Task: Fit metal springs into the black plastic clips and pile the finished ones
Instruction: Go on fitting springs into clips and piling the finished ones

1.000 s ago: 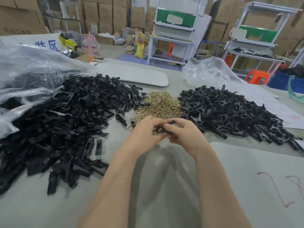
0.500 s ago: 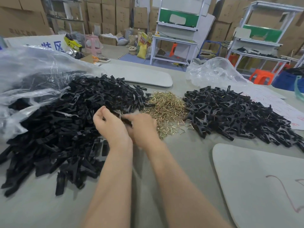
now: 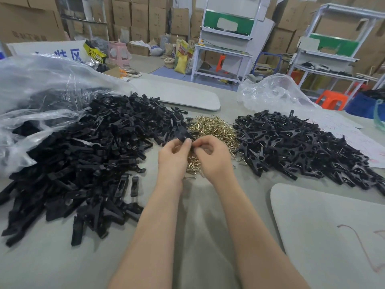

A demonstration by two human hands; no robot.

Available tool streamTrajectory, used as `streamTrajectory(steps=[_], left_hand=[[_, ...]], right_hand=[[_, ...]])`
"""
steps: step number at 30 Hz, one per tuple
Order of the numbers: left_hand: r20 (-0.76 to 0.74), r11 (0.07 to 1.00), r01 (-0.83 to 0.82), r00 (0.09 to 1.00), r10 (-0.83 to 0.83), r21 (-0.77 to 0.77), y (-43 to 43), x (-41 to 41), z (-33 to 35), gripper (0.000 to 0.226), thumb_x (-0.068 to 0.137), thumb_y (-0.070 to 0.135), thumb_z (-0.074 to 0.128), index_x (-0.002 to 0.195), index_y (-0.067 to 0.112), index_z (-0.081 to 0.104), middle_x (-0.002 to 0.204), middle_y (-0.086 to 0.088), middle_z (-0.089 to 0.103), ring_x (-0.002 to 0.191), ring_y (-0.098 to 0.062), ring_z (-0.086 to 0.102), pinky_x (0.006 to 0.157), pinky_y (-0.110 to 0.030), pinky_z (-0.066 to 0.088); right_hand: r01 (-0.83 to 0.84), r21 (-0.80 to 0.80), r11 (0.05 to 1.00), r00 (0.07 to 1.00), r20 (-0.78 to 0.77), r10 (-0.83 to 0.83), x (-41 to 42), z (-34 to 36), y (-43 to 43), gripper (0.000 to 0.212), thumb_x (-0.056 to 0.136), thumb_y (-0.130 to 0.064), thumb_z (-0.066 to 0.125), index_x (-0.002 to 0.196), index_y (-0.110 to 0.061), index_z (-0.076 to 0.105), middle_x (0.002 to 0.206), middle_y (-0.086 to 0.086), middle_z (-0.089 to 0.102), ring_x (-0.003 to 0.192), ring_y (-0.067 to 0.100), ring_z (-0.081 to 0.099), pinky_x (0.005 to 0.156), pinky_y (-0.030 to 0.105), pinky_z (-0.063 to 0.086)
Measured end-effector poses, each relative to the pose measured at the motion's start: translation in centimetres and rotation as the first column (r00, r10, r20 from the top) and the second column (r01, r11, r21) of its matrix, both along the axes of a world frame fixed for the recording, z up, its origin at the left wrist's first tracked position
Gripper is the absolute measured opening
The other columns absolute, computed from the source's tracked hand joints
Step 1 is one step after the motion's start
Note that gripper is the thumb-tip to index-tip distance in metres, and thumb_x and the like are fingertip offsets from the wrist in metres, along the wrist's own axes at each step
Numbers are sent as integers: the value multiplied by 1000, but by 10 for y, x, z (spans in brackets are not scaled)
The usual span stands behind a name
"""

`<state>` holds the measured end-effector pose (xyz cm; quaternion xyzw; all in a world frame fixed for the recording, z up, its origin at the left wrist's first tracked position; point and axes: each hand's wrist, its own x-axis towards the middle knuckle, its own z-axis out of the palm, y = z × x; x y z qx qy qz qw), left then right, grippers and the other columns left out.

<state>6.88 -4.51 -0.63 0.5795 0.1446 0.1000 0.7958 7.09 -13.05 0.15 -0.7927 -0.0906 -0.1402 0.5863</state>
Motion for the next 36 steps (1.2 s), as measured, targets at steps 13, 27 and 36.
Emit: streamTrajectory(steps=[13,27,36], left_hand=[[87,930,182,972,-220,320,-9,-6,-3,13,92,9,59,102,12,68,85,-1,67,84,-12,61,85,-26,48],[108,895,109,979,-171,432,-14,-5,-4,19,95,13,53,101,4,69,95,-13,71,95,-28,67,92,-45,51],[170,955,168,962,-213,243,-14,-8,-2,17,93,2,55,89,15,65,72,11,68,64,5,62,64,-11,49]], right_hand=[[70,-47,996,997,23,-69,-11,-10,-37,21,91,-5,57,106,-17,66,82,-12,65,76,3,62,74,23,53],[149,74,986,986,69,-154,-12,-11,-26,22,91,-5,56,93,-26,58,83,-8,65,85,16,65,81,40,55],[112,163,980,993,30,-118,-13,-9,-37,28,91,-1,52,92,-29,56,79,4,69,71,11,64,73,33,53]])
